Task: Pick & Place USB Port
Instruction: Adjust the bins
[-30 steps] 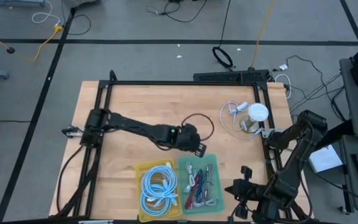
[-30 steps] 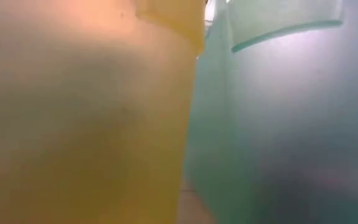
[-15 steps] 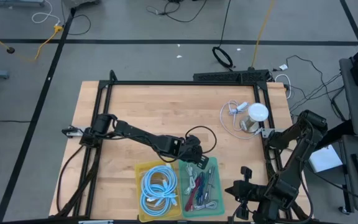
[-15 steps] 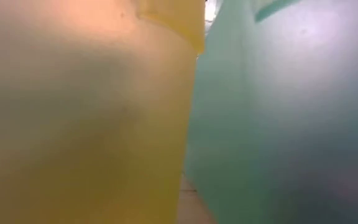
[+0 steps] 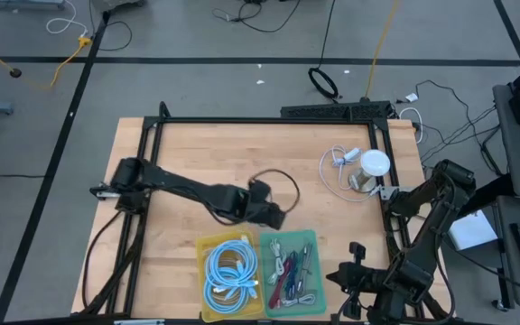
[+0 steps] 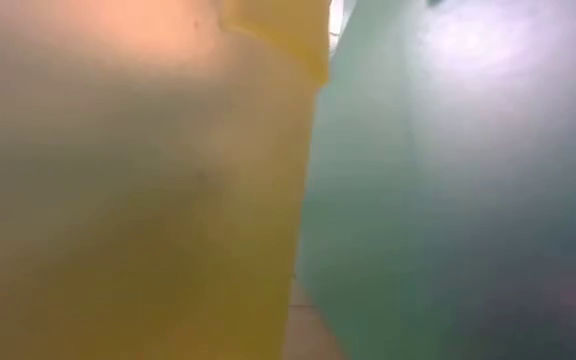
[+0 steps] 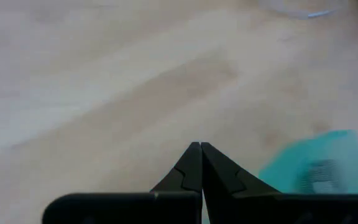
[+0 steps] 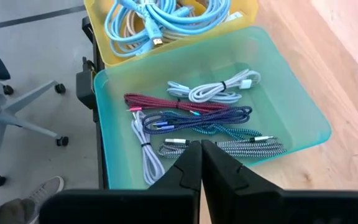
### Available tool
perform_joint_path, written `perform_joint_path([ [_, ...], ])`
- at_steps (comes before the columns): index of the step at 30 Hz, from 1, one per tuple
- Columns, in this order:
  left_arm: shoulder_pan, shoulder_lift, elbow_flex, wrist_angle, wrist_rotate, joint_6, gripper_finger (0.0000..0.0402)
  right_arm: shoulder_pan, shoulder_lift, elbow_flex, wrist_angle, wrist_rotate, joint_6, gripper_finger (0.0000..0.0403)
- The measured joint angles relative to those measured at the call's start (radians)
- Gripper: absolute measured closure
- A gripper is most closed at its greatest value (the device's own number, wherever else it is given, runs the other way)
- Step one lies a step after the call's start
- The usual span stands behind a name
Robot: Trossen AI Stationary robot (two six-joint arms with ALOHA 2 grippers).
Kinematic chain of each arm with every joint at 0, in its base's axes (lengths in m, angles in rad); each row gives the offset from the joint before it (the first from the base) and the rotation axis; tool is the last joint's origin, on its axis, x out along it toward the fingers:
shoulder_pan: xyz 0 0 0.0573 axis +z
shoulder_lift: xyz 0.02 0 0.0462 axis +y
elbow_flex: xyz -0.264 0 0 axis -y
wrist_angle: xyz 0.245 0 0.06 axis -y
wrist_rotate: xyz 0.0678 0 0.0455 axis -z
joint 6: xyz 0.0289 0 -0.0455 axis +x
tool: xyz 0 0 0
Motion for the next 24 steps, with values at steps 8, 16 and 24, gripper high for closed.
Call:
perform_joint_path([
  [8,-0.006,-0.044,-0.001,-0.362,0.137,-0.025,0.0402,0.0,0.0,0.0,0.034,0.02,-0.002,0.0403],
  [16,-0.068,-0.043,-0.038,-0.355,0.185,-0.067,0.0402,0.0,0.0,0.0,0.048,0.027,-0.003,0.0403],
  [24,-0.115,-0.043,-0.086,-0.26,0.22,-0.099,0.0402,0.0,0.0,0.0,0.095,0.03,-0.045,0.0403],
])
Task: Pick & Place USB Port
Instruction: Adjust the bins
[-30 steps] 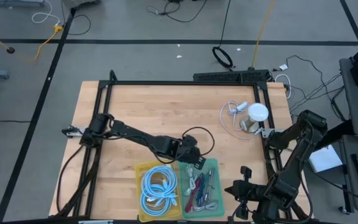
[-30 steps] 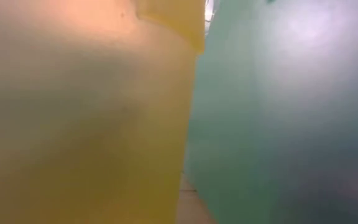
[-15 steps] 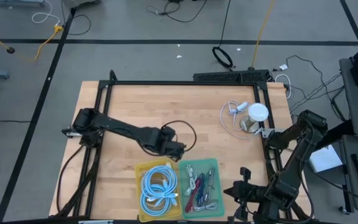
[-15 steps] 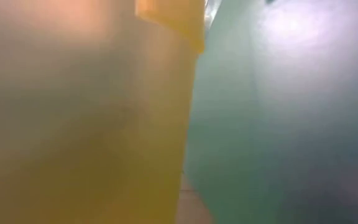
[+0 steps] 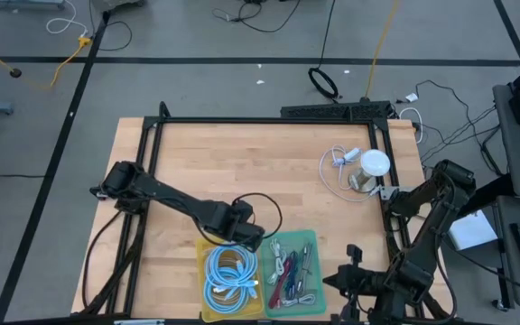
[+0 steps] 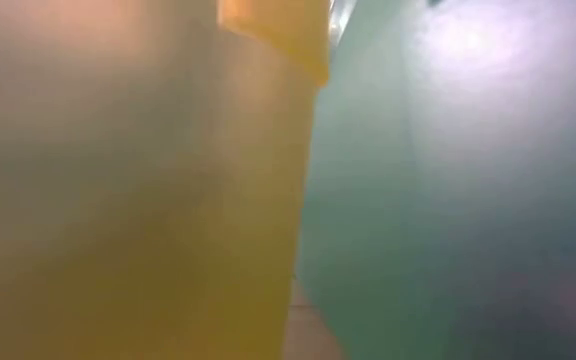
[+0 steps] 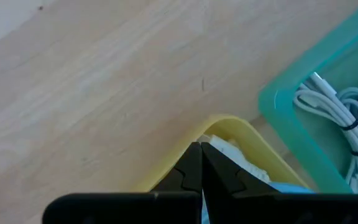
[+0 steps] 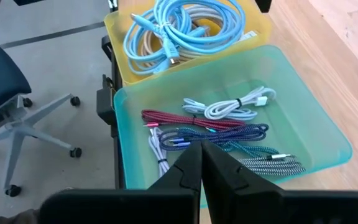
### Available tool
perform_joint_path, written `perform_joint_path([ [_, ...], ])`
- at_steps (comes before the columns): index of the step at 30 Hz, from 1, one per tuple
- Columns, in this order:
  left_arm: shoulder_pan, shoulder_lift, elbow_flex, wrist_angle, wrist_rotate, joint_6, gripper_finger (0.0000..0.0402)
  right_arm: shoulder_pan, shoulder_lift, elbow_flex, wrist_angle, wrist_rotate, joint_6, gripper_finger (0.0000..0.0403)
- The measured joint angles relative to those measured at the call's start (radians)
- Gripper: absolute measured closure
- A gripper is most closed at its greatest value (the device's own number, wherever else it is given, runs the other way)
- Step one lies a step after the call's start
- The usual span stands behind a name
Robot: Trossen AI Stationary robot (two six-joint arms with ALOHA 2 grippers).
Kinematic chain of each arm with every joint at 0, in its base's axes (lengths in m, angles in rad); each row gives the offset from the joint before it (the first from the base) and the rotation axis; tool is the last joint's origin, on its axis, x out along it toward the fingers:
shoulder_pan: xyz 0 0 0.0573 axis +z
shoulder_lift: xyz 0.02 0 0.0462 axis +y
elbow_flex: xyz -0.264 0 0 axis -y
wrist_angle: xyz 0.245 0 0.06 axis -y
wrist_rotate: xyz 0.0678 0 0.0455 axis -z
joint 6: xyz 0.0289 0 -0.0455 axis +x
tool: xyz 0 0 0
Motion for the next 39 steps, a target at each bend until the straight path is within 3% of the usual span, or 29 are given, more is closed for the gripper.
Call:
perform_joint_path([
  [10,-0.02,0.0,-0.051,0.202,0.006,-0.022,0.0401,0.0,0.0,0.0,0.007,0.0,-0.022,0.0403],
  [24,-0.031,-0.008,-0.059,0.261,-0.05,0.018,0.0401,0.0,0.0,0.0,0.011,-0.001,-0.022,0.0403],
  [30,-0.029,-0.008,-0.059,0.221,-0.058,0.042,0.0401,0.0,0.0,0.0,0.011,-0.003,-0.022,0.0403],
  [39,-0.021,-0.082,-0.059,0.019,-0.194,-0.003,0.0401,0.0,-0.001,0.0,0.011,-0.007,-0.022,0.0403],
])
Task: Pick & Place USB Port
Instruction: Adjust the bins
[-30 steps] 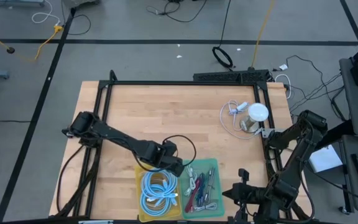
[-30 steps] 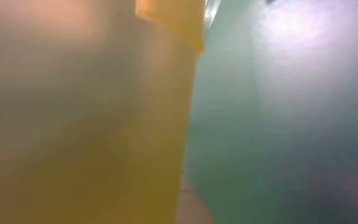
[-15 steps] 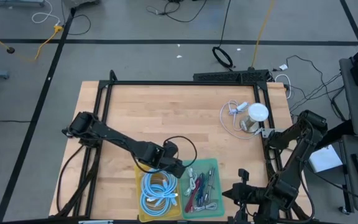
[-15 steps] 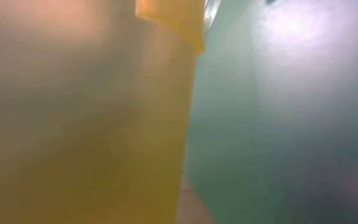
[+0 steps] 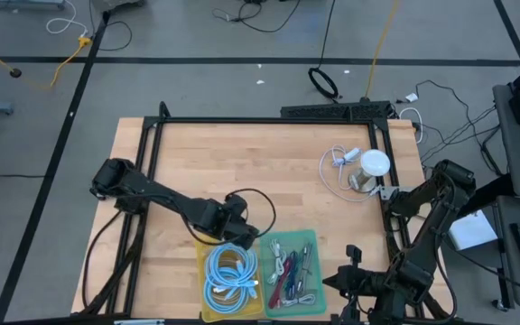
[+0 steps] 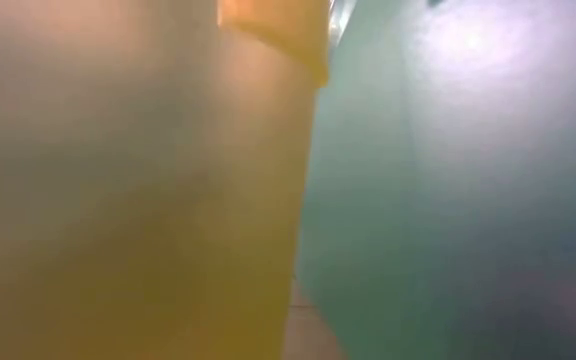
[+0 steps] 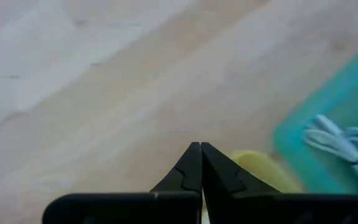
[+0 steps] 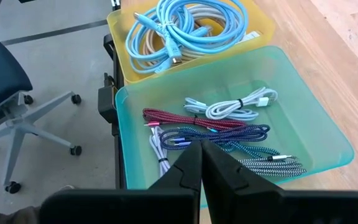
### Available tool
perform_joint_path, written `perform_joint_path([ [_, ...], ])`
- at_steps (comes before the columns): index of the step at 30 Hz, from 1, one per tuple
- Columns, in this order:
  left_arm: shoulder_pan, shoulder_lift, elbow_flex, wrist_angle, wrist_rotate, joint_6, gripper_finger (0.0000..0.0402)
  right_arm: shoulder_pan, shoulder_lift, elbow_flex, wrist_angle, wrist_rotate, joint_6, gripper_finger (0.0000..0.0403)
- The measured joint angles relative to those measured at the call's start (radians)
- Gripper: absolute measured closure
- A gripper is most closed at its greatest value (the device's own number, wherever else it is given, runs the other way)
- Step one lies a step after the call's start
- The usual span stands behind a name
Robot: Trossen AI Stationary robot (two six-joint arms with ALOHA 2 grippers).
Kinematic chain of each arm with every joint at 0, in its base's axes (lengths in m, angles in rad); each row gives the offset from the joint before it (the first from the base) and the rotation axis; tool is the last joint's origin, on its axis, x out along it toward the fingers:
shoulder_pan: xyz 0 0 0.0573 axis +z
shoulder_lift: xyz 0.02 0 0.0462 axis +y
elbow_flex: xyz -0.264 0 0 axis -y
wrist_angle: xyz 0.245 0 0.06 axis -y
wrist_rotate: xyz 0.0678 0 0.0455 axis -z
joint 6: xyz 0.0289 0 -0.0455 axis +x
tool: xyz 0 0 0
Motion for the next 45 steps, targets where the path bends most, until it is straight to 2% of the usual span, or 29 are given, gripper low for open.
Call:
perform_joint_path([
  [6,0.033,0.008,0.0,-0.103,0.093,0.046,0.0401,-0.001,0.0,0.0,0.0,0.0,-0.005,0.0403],
  [19,0.038,0.028,0.0,-0.058,0.178,0.095,0.0401,-0.001,0.0,0.0,0.001,0.003,-0.007,0.0403],
  [34,0.025,0.05,0.001,-0.04,0.211,0.072,0.0401,-0.001,0.0,0.0,0.037,0.007,-0.024,0.0403],
  [45,0.006,0.102,0.006,0.07,0.222,0.068,0.0401,0.001,0.0,-0.001,0.06,0.025,-0.026,0.0403],
])
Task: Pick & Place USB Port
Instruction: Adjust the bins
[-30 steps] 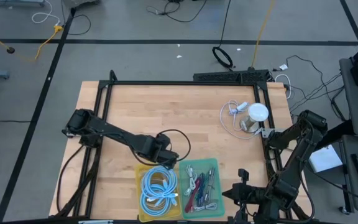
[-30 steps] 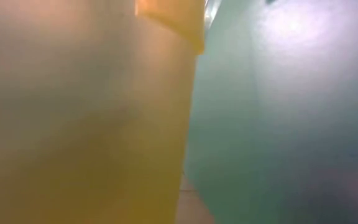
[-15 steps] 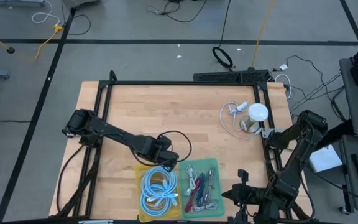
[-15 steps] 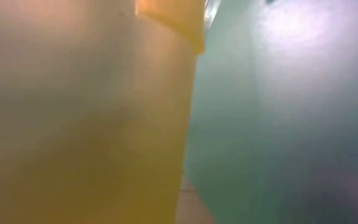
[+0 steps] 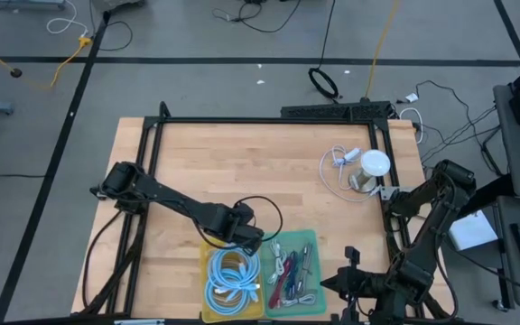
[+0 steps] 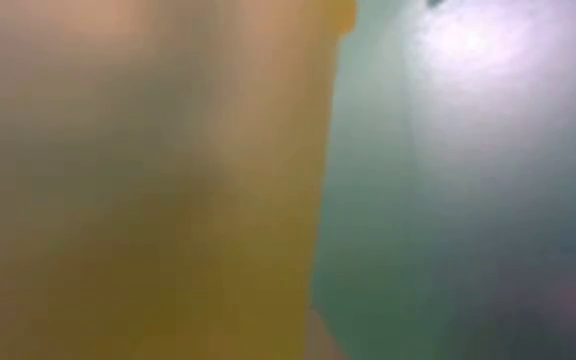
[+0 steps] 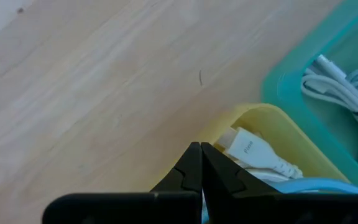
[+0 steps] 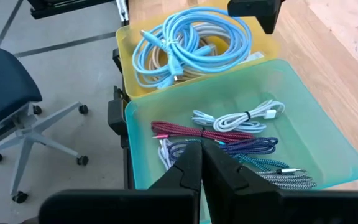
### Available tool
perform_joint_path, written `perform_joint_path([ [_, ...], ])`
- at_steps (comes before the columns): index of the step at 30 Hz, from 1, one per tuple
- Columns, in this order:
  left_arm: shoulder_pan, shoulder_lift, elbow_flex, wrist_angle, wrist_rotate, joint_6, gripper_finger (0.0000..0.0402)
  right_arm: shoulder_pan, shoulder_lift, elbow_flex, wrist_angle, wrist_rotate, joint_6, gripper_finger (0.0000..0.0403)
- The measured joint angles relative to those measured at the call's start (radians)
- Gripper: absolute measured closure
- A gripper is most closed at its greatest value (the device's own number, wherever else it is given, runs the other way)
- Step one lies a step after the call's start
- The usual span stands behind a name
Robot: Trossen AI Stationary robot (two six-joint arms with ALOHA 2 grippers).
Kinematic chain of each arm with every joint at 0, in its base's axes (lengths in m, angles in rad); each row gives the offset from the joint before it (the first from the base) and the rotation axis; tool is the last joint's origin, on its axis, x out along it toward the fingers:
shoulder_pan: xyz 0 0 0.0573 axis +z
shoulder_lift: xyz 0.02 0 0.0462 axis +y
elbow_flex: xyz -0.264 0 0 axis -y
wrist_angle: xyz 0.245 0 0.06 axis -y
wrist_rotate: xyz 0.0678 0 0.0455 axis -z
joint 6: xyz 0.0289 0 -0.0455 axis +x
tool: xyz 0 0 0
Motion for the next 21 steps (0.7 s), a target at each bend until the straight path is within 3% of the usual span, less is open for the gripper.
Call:
perform_joint_path([
  [21,0.0,-0.001,-0.005,0.054,0.015,0.023,0.0401,0.0,0.0,0.0,0.0,0.026,0.004,0.0403],
])
